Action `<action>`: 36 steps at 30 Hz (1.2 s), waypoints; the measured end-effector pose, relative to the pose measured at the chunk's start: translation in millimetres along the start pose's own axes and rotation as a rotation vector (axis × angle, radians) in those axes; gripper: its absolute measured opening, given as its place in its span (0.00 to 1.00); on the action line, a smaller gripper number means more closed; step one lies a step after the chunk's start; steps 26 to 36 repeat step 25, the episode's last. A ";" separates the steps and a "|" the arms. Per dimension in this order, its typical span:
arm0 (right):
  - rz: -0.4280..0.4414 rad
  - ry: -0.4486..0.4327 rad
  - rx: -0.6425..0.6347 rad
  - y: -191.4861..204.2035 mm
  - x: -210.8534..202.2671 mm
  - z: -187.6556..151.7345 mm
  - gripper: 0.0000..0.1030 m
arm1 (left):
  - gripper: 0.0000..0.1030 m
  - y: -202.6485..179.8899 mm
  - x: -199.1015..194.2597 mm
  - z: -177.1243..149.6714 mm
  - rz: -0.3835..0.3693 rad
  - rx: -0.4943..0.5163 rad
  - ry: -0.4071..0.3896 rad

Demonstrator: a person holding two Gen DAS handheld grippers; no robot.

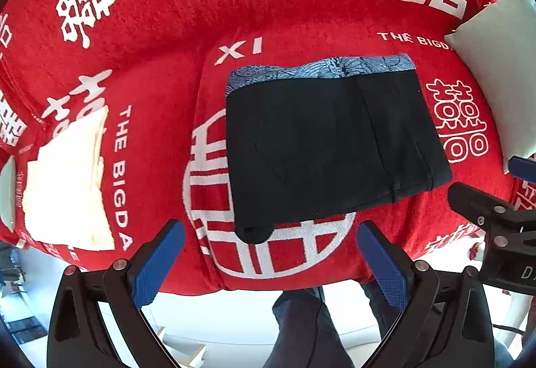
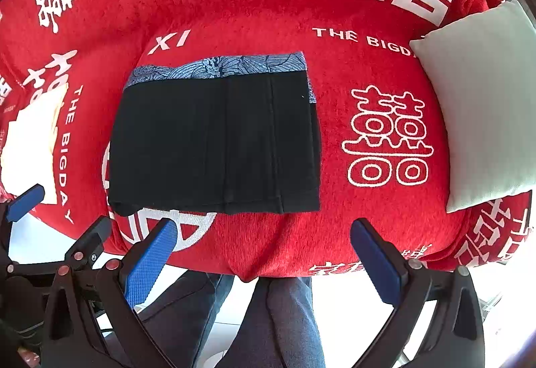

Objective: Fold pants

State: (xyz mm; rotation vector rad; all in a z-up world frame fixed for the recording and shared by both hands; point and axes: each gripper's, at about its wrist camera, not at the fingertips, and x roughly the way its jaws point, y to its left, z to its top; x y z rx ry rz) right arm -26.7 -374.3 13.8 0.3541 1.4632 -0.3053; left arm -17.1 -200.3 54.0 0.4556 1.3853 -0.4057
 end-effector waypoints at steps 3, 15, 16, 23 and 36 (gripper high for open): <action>0.000 0.002 0.000 0.9 1.2 0.1 1.00 | 1.00 0.4 1.0 0.1 -0.007 -0.007 0.005; -0.003 0.007 -0.009 3.8 3.9 4.0 1.00 | 1.00 2.5 7.6 1.1 -0.025 -0.028 0.031; -0.003 0.008 -0.009 3.7 4.2 4.0 1.00 | 1.00 2.8 8.0 1.3 -0.029 -0.032 0.032; -0.005 0.008 -0.002 2.8 6.0 4.7 1.00 | 1.00 2.1 5.6 1.7 -0.039 -0.037 0.017; -0.003 0.009 0.000 2.0 6.4 5.0 1.00 | 1.00 2.5 6.5 2.0 -0.038 -0.042 0.022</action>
